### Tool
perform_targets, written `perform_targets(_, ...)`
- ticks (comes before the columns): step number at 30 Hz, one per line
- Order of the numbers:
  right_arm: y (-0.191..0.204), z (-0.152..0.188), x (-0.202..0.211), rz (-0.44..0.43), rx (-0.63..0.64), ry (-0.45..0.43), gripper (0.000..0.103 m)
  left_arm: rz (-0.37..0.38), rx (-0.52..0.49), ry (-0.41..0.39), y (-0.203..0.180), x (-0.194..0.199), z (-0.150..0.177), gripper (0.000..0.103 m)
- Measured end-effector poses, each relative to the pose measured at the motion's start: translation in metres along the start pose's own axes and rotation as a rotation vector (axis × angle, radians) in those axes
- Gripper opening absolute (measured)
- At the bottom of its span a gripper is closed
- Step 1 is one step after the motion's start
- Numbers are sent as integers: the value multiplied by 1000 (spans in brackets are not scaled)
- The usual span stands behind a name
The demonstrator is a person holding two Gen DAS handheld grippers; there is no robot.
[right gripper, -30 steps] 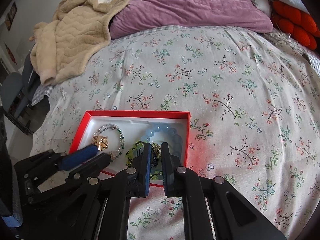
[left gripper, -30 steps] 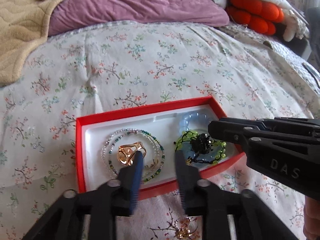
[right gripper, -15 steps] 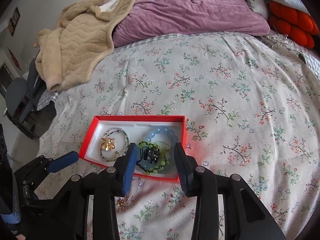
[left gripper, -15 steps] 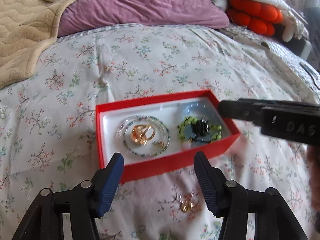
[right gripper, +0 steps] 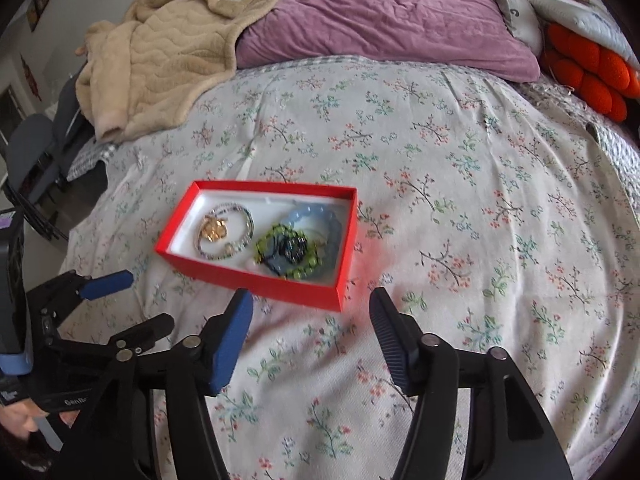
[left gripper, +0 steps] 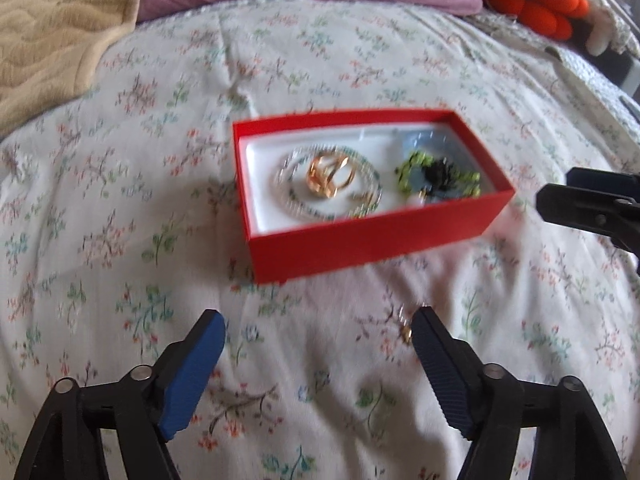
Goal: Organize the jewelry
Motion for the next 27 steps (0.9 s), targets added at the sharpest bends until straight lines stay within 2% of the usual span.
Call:
perform_targets(3,-4,10,-1,45,11,32,73,0,-3,35,-1,-2,10,85)
perform_targets(6,-9,21,-3,105,33,70,75,-12,-13,57,-2,-4,17,89)
perform_targets(11,-14,37,-3,147,22,123,80,-28,-12,84,-7,-7,27,94)
perform_targets(14,-17,52,-7,174,31,194,81,-15,-12,102,-13,-11,33,94)
perform_targets(19,-18,65,-7,175,41,237,81,25,2,65,-31,-13,34,94)
perform_targets(21,-19,65,-5,172,42,236,81,49,19,42,-36,-13,31,90)
perform_targets(23,-21,67,-4,172,38,239,81,78,26,19,-43,-13,28,79)
perform_targets(24,-23,68,-4,172,29,243,81,88,24,13,-46,-13,27,77)
perform_targets(26,-26,68,-5,172,15,248,81,99,15,-3,-50,-14,26,62)
perform_targets(27,-29,68,-5,174,5,250,81,105,10,-11,-52,-15,25,58)
Point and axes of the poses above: each gripper's, at about its wrist camera, not at the fingertips, and x roughly against the way its jaws point, y to its left, z to its underside, the point moved 8 cm from there along -x, roughly the way its jaws point, and after that the axes turned 2 degrees about -y, right-handed, at the moved point
